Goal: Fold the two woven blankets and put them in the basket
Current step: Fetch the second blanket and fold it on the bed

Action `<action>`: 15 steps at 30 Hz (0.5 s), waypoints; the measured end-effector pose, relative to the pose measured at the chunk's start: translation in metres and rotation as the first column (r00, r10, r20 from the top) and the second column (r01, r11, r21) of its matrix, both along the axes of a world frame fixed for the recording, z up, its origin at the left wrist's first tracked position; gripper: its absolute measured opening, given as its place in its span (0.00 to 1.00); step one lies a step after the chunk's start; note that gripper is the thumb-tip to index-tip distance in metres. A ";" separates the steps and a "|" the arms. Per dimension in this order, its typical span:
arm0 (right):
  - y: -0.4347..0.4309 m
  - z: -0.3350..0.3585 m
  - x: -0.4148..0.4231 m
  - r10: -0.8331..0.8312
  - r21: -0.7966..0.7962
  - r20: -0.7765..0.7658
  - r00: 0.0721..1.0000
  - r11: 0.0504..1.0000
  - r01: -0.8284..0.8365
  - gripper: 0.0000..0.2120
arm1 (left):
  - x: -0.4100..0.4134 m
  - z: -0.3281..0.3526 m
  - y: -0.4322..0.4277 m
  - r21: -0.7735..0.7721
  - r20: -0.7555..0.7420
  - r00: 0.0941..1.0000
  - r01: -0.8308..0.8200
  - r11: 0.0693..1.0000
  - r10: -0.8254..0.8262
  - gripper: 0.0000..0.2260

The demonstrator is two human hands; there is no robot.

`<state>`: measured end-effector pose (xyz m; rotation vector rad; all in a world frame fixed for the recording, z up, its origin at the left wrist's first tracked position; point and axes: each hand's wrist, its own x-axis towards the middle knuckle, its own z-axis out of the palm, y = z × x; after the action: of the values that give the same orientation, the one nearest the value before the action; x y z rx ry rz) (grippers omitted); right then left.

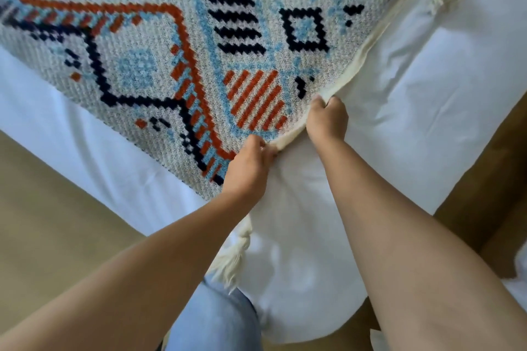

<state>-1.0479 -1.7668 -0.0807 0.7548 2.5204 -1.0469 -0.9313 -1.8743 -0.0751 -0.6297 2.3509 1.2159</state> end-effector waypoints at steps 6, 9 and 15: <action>-0.027 0.007 -0.003 -0.084 0.025 -0.073 0.994 0.996 0.087 0.15 | 0.001 0.000 -0.035 -0.239 0.116 0.979 0.191 0.952 -0.168 0.07; -0.040 0.014 -0.008 -0.130 -0.012 -0.106 0.986 0.991 0.130 0.15 | 0.008 0.001 -0.056 -0.075 0.233 0.972 -0.008 0.997 0.025 0.09; -0.070 0.025 -0.025 -0.182 -0.108 -0.120 0.976 0.980 0.170 0.13 | 0.011 0.016 -0.104 0.032 0.151 0.980 -0.138 0.990 0.132 0.10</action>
<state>-1.0729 -1.8369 -0.0557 0.9235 2.5234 -1.3074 -0.9203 -1.9782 -0.0587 -0.8476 2.1836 1.2278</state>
